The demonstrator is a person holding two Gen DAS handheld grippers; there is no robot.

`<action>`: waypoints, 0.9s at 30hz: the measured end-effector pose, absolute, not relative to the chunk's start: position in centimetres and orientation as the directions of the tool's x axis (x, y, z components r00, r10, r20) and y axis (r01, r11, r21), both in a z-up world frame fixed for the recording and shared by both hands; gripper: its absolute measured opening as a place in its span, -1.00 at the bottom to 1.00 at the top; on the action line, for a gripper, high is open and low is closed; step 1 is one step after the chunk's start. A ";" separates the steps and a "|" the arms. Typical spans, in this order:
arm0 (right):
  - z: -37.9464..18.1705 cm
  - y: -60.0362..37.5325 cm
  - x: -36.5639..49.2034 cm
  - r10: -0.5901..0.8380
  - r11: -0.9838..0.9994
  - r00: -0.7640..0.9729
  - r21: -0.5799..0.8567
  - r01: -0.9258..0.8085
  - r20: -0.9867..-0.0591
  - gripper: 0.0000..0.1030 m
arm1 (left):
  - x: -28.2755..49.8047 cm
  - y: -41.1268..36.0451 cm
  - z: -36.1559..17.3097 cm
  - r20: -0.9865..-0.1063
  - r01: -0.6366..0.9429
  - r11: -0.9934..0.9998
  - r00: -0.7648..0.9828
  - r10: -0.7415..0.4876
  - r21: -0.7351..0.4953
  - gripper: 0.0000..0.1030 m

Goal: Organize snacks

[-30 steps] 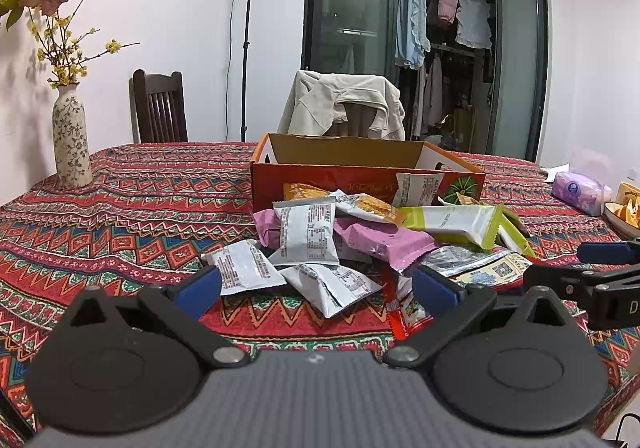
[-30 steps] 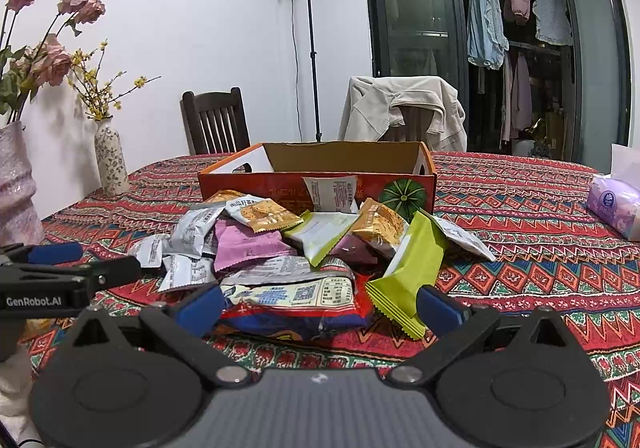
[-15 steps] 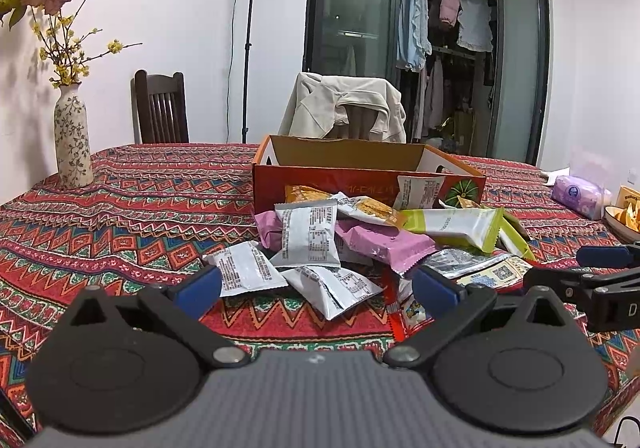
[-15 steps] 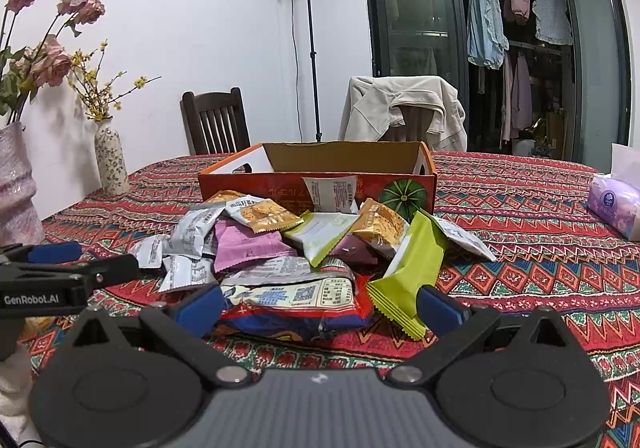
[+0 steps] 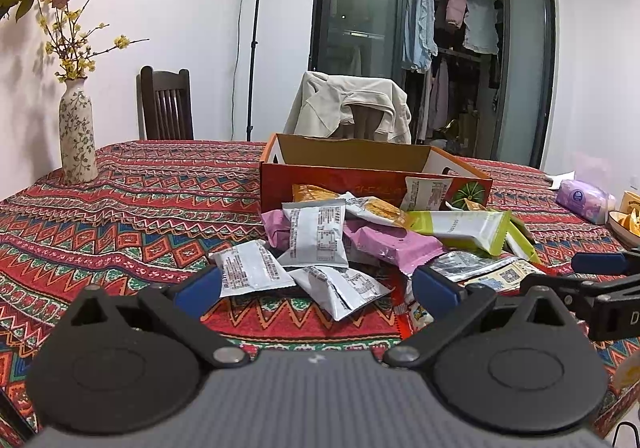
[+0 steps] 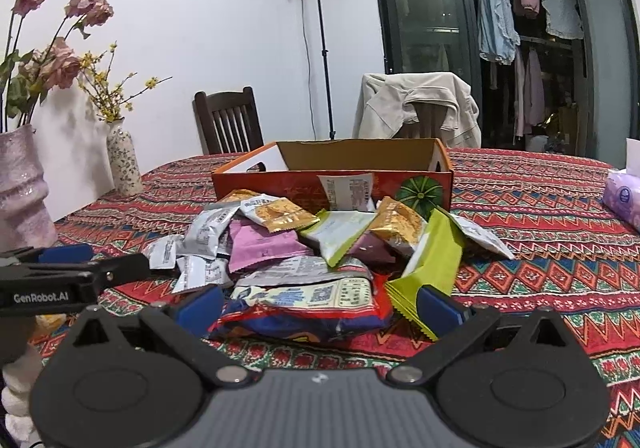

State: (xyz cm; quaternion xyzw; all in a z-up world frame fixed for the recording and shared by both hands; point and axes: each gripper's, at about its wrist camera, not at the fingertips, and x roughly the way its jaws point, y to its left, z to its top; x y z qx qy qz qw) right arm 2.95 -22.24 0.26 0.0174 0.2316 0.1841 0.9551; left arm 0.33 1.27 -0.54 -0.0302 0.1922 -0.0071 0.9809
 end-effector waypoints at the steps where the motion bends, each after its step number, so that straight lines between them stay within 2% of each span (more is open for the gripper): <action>1: 0.3 -22.0 3.1 0.359 0.932 0.824 0.113 -0.345 -0.439 1.00 | 0.4 1.3 -0.5 -0.376 0.001 0.998 0.926 -0.024 -0.063 1.00; 10: 0.4 -19.8 5.1 0.346 0.929 0.820 0.047 -0.366 -0.455 1.00 | 0.6 2.2 -0.5 -0.375 -0.027 0.997 0.927 -0.001 -0.069 1.00; 25: -2.4 -15.6 10.7 0.282 0.917 0.736 -0.053 -0.395 -0.616 1.00 | 1.3 3.0 -1.1 -0.402 -0.043 0.995 0.916 0.003 -0.091 1.00; 27: -2.8 -15.3 10.5 0.274 0.914 0.743 -0.075 -0.398 -0.611 1.00 | 1.4 3.0 -1.2 -0.405 -0.044 0.995 0.914 0.003 -0.092 1.00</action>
